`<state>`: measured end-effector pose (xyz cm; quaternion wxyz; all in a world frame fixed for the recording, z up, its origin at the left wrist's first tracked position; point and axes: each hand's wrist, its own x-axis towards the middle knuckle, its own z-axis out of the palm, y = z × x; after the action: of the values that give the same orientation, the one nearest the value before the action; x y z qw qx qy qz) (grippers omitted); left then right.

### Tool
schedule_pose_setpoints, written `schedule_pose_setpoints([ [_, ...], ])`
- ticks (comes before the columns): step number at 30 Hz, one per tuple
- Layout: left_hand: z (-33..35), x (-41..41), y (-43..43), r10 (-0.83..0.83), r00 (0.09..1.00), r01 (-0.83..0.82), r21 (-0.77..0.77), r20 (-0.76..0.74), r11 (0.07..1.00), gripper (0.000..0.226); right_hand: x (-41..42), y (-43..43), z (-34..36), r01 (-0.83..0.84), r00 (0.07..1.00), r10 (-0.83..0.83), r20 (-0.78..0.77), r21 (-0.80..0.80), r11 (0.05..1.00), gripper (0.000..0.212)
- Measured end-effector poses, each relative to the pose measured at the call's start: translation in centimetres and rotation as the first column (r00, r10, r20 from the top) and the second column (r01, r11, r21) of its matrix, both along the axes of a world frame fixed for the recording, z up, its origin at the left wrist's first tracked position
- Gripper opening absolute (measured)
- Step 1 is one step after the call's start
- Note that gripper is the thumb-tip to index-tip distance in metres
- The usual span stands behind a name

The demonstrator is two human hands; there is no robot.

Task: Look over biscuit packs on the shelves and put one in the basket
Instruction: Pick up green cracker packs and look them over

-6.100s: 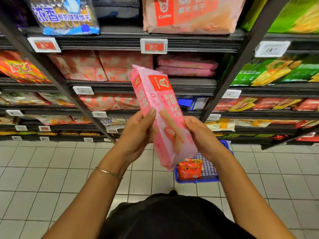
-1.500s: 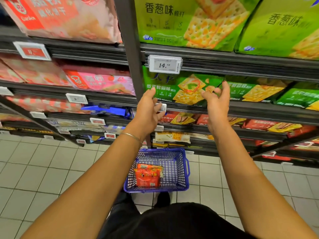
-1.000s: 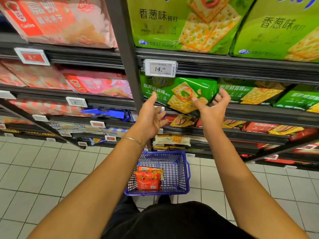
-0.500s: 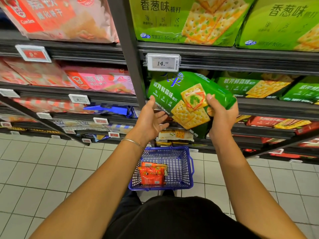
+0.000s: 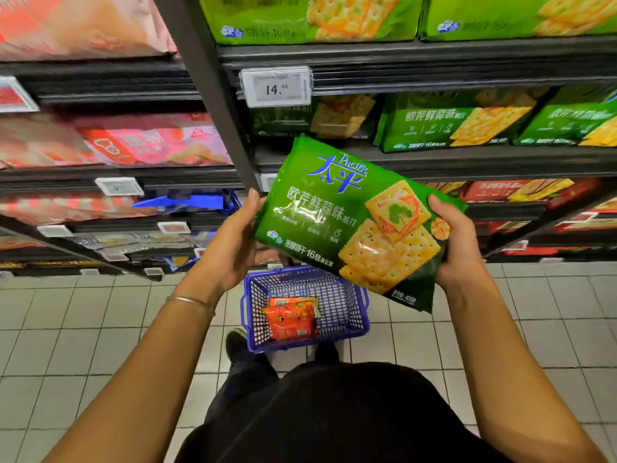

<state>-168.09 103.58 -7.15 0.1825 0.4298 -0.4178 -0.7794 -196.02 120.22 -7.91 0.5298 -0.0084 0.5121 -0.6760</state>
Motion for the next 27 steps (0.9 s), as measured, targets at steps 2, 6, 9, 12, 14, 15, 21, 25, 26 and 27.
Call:
schedule_pose_setpoints([
  [2, 0.2, 0.8, 0.0, -0.062, 0.998, 0.062, 0.029, -0.001, 0.998, 0.067, 0.1, 0.2, -0.2, -0.076, 0.997, 0.078, -0.026, 0.059, 0.995, 0.032],
  [6, -0.2, 0.7, 1.4, -0.038, 0.993, 0.041, -0.021, 0.116, 0.999, 0.046, 1.1, -0.6, 0.5, -0.225, 0.967, 0.236, -0.095, 0.121, 0.967, 0.051],
  [9, -1.3, 1.5, 2.8, 0.136, 0.981, -0.143, 0.040, 0.138, 0.989, 0.056, 2.3, -1.1, 0.7, -0.293, 0.948, 0.303, -0.096, 0.106, 0.950, 0.061],
  [12, -1.7, 3.2, 3.8, 0.216, 0.971, -0.229, 0.147, 0.100, 0.962, 0.065, 2.4, -0.6, 0.2, -0.322, 0.944, 0.325, -0.062, 0.057, 0.945, 0.073],
  [14, -1.8, 4.3, 4.3, 0.244, 0.966, -0.258, 0.200, 0.090, 0.945, 0.065, 2.6, -0.2, 0.0, -0.373, 0.922, 0.380, -0.079, 0.087, 0.924, 0.069],
  [15, -1.8, 4.8, 4.6, 0.254, 0.963, -0.267, 0.206, 0.089, 0.941, 0.063, 2.9, -0.1, -0.1, -0.395, 0.907, 0.407, -0.103, 0.120, 0.911, 0.064],
  [21, -1.2, 6.6, 6.1, 0.303, 0.943, -0.327, 0.212, 0.136, 0.921, 0.068, 5.3, 0.4, -1.4, -0.293, 0.910, 0.346, -0.229, 0.235, 0.927, 0.053],
  [25, -1.0, 7.7, 6.7, 0.324, 0.935, -0.349, 0.214, 0.142, 0.912, 0.068, 6.1, 1.0, -1.7, -0.263, 0.936, 0.310, -0.167, 0.258, 0.930, 0.045],
  [26, -0.9, 7.8, 6.8, 0.328, 0.935, -0.352, 0.221, 0.138, 0.910, 0.067, 6.3, 1.0, -1.7, -0.258, 0.935, 0.309, -0.177, 0.262, 0.930, 0.041],
  [27, -0.8, 8.0, 6.9, 0.328, 0.935, -0.351, 0.230, 0.135, 0.907, 0.066, 6.4, 1.0, -1.8, -0.249, 0.933, 0.307, -0.190, 0.274, 0.929, 0.037],
])
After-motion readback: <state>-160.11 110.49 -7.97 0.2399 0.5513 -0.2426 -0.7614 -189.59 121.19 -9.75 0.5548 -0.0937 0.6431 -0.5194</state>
